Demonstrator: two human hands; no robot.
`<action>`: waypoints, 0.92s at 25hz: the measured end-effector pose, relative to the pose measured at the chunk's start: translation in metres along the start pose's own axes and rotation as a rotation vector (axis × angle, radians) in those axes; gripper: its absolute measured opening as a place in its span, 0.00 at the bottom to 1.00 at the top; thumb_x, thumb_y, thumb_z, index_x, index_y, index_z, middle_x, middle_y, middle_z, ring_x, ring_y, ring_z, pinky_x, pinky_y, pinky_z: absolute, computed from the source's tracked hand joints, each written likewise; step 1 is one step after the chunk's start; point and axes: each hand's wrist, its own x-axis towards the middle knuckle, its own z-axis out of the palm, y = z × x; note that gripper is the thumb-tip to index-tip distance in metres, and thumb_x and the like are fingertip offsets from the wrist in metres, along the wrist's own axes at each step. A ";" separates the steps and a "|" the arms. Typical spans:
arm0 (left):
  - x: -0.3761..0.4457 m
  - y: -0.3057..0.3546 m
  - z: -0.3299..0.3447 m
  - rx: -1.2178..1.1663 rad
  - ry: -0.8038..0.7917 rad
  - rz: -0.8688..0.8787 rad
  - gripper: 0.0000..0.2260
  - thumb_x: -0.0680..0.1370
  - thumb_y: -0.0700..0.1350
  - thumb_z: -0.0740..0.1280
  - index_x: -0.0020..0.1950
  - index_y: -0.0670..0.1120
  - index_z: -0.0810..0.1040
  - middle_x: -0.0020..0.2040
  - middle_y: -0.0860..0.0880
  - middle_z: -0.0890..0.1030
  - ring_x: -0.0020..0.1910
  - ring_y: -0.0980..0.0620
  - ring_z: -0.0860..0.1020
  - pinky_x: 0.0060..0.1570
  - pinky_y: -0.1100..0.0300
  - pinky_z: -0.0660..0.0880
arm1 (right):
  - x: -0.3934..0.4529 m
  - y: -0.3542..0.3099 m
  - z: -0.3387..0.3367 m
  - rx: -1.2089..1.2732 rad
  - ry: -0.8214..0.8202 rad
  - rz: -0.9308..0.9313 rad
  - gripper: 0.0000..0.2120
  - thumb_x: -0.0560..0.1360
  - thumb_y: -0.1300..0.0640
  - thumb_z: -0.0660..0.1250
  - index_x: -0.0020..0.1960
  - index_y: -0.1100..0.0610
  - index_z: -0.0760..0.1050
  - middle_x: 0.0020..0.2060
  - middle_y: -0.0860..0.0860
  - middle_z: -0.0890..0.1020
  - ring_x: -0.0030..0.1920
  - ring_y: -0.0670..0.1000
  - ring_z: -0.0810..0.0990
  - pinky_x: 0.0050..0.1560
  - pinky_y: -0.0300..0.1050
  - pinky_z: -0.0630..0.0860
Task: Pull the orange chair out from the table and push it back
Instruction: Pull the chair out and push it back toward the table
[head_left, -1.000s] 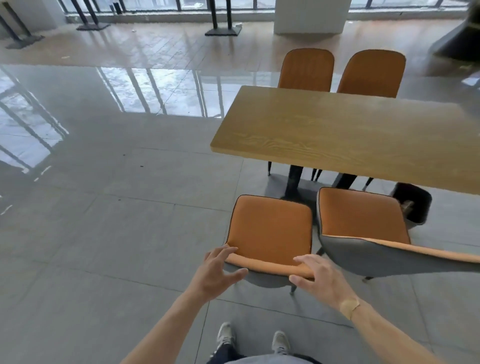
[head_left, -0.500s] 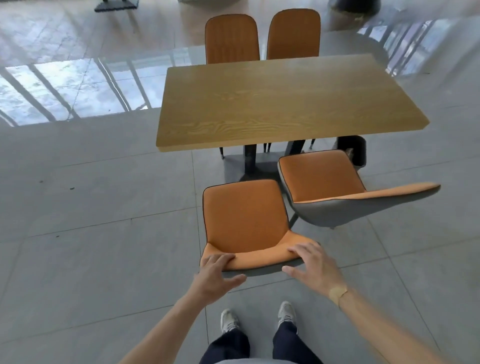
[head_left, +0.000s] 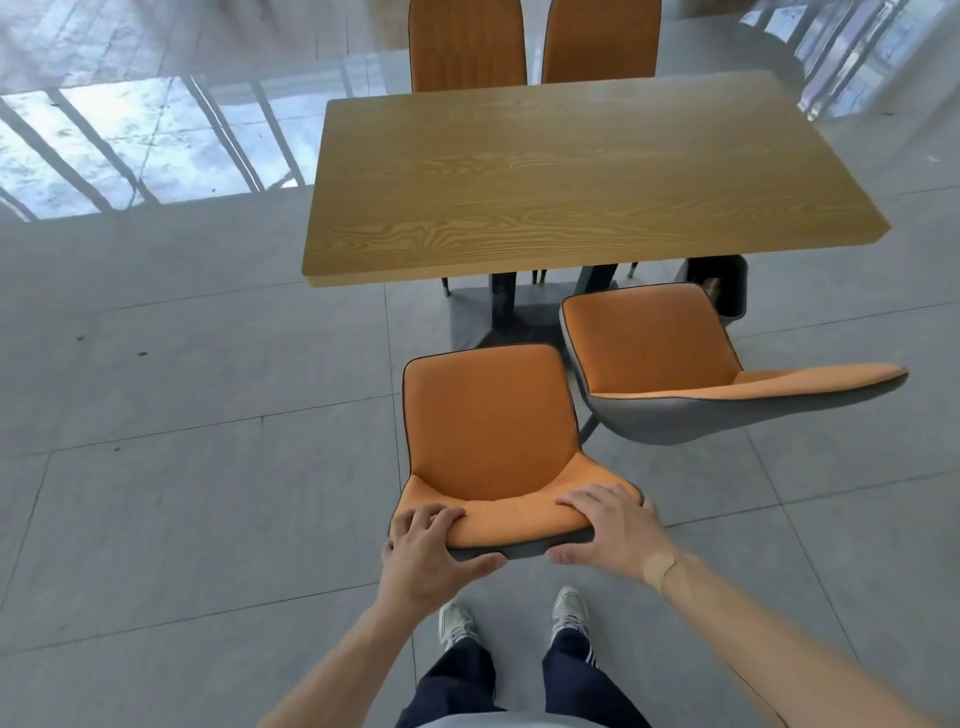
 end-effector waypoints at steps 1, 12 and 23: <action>0.001 -0.001 0.000 0.005 0.013 -0.001 0.46 0.58 0.83 0.56 0.70 0.60 0.67 0.70 0.59 0.66 0.71 0.51 0.55 0.68 0.43 0.63 | 0.002 -0.003 -0.001 -0.009 -0.004 0.004 0.48 0.55 0.15 0.50 0.70 0.37 0.63 0.70 0.39 0.67 0.71 0.47 0.61 0.69 0.67 0.58; 0.009 -0.005 0.002 0.057 0.056 0.036 0.44 0.60 0.84 0.55 0.68 0.60 0.70 0.68 0.61 0.68 0.69 0.53 0.59 0.67 0.42 0.64 | 0.012 -0.001 -0.002 -0.022 -0.004 -0.014 0.47 0.55 0.14 0.49 0.68 0.35 0.64 0.68 0.37 0.68 0.69 0.46 0.63 0.66 0.66 0.59; 0.038 -0.003 -0.018 0.056 0.061 0.065 0.43 0.60 0.82 0.57 0.67 0.59 0.71 0.67 0.61 0.69 0.69 0.53 0.60 0.65 0.42 0.64 | 0.038 -0.002 -0.014 -0.006 0.036 0.005 0.48 0.54 0.13 0.48 0.68 0.35 0.64 0.67 0.36 0.69 0.68 0.46 0.63 0.65 0.64 0.60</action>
